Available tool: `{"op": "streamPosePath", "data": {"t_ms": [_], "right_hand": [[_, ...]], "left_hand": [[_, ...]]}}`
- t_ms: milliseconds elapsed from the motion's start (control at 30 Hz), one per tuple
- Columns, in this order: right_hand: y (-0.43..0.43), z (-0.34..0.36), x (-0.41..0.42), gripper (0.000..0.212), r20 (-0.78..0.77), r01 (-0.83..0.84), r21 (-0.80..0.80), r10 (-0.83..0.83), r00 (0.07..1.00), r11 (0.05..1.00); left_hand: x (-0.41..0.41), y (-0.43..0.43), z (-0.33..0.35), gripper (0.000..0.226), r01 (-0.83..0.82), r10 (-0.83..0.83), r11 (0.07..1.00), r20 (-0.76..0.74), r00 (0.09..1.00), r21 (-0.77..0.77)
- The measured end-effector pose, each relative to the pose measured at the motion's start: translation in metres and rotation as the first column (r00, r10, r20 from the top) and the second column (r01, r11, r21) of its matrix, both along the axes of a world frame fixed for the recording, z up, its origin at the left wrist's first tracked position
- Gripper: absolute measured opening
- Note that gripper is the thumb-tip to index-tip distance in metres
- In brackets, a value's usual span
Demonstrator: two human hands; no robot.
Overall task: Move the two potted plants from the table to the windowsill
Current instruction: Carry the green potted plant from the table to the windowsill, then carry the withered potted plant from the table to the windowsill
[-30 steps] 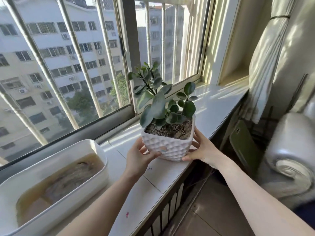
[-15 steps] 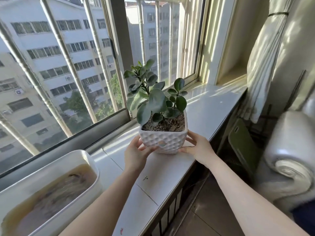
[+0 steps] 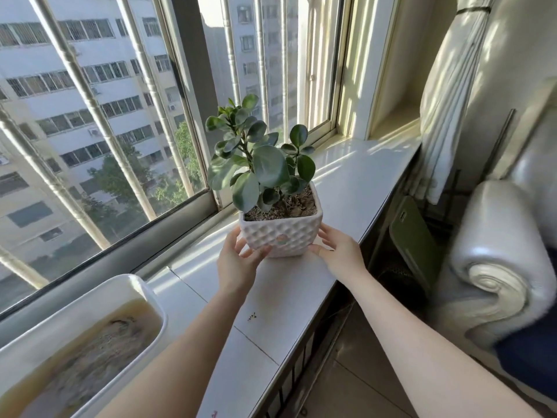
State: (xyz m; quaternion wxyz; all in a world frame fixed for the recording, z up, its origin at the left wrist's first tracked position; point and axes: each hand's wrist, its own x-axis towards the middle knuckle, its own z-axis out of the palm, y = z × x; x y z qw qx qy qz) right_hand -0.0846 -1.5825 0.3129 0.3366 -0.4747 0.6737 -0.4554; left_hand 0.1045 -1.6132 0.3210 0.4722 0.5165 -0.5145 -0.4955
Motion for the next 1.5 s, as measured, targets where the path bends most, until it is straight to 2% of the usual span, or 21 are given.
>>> {"op": "streamPosePath", "data": {"t_ms": [167, 233, 300, 400, 433, 467, 600, 733, 867, 1033, 1200, 1367, 1433, 1500], "right_hand": [[0.026, 0.012, 0.012, 0.066, 0.141, 0.046, 0.058, -0.054, 0.988, 0.997], [0.041, 0.016, 0.013, 0.061, 0.110, 0.035, 0.082, -0.044, 0.993, 0.996], [0.060, 0.020, 0.014, 0.049, 0.022, 0.063, 0.090, -0.065, 0.998, 0.994], [0.096, 0.029, 0.014, 0.013, -0.069, 0.156, 0.048, -0.153, 0.986, 0.987], [0.109, 0.035, 0.013, 0.006, -0.078, 0.176, 0.028, -0.173, 0.982, 0.984], [0.124, 0.041, 0.013, 0.010, -0.079, 0.185, 0.012, -0.183, 0.980, 0.983], [0.187, 0.067, 0.010, 0.018, -0.078, 0.213, -0.017, -0.214, 0.974, 0.977], [0.261, 0.083, 0.004, 0.022, -0.085, 0.293, -0.017, -0.294, 0.952, 0.956], [0.337, 0.092, -0.003, 0.023, -0.147, 0.385, -0.010, -0.382, 0.913, 0.923], [0.421, 0.107, -0.004, 0.019, -0.170, 0.512, -0.017, -0.507, 0.845, 0.859], [0.489, 0.122, 0.019, 0.019, -0.141, 0.636, -0.066, -0.638, 0.757, 0.769], [0.570, 0.125, 0.059, 0.016, -0.091, 0.757, -0.066, -0.760, 0.644, 0.649], [0.609, 0.124, 0.080, 0.015, -0.081, 0.811, -0.053, -0.812, 0.578, 0.583], [0.642, 0.121, 0.096, 0.015, -0.070, 0.844, -0.047, -0.845, 0.530, 0.534]], "left_hand": [[-0.003, 0.021, -0.001, 0.081, 0.039, -0.039, 0.999, 0.010, 0.999, -0.009], [-0.008, 0.035, 0.001, 0.085, 0.051, -0.052, 0.999, 0.072, 0.996, 0.010], [-0.013, 0.052, 0.007, 0.077, 0.019, -0.020, 1.000, 0.135, 0.991, 0.012], [-0.021, 0.083, 0.022, 0.053, -0.124, 0.130, 0.991, 0.177, 0.976, -0.046], [-0.023, 0.095, 0.029, 0.045, -0.152, 0.159, 0.987, 0.172, 0.972, -0.054], [-0.025, 0.107, 0.037, 0.037, -0.141, 0.148, 0.988, 0.165, 0.975, -0.057], [-0.035, 0.162, 0.063, 0.013, 0.080, -0.050, 0.983, 0.176, 0.983, -0.163], [-0.042, 0.225, 0.080, 0.008, 0.317, -0.293, 0.931, 0.151, 0.944, -0.179], [-0.047, 0.277, 0.088, 0.009, 0.467, -0.438, 0.862, 0.174, 0.882, -0.197], [-0.051, 0.330, 0.102, 0.004, 0.649, -0.603, 0.728, 0.243, 0.760, -0.220], [-0.054, 0.376, 0.113, 0.005, 0.782, -0.743, 0.569, 0.247, 0.621, -0.254], [-0.049, 0.433, 0.116, 0.009, 0.923, -0.878, 0.320, 0.298, 0.373, -0.212], [-0.046, 0.462, 0.114, 0.014, 0.965, -0.921, 0.184, 0.312, 0.235, -0.185], [-0.042, 0.489, 0.112, 0.011, 0.979, -0.928, 0.101, 0.337, 0.157, -0.178]]}}
